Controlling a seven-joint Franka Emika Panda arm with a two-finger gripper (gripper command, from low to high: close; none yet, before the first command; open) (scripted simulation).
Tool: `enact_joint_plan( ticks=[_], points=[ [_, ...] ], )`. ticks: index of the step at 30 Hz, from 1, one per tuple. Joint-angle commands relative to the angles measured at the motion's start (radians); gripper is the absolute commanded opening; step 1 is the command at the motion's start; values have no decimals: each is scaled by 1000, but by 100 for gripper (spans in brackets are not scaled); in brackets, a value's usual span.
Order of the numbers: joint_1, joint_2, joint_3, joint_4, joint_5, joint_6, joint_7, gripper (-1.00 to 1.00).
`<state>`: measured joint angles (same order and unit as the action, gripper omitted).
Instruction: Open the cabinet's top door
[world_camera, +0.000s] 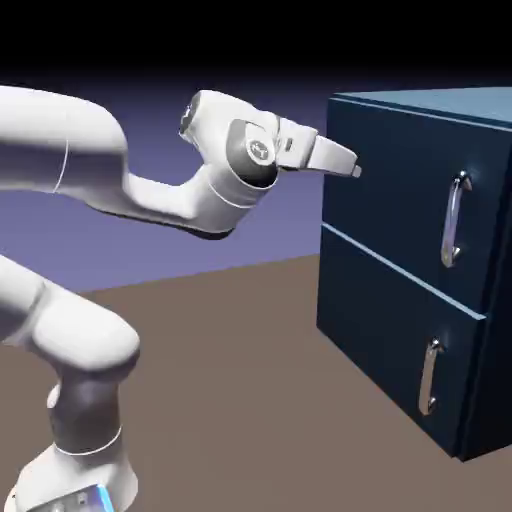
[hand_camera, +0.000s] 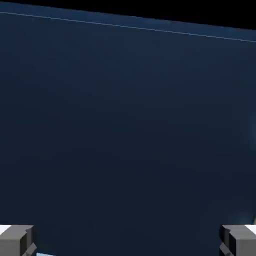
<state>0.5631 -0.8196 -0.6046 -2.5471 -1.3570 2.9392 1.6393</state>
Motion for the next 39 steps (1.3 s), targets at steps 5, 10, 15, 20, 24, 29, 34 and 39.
enact_joint_plan(
  ticks=[5,10,15,20,24,29,34,39],
  points=[
    [88,-40,-97,42,-218,-16,144,100],
    [177,-80,-194,84,-435,-31,288,100],
    [265,-120,-291,126,-652,-47,432,100],
    [353,-160,-388,168,-870,-63,576,100],
    [424,-192,-465,202,-1044,-75,691,100],
    [512,-232,-562,244,-1261,-91,835,100],
    [600,-272,-659,286,-1479,-107,979,100],
    [695,-272,-719,359,-1536,-113,1012,100]
  ],
)
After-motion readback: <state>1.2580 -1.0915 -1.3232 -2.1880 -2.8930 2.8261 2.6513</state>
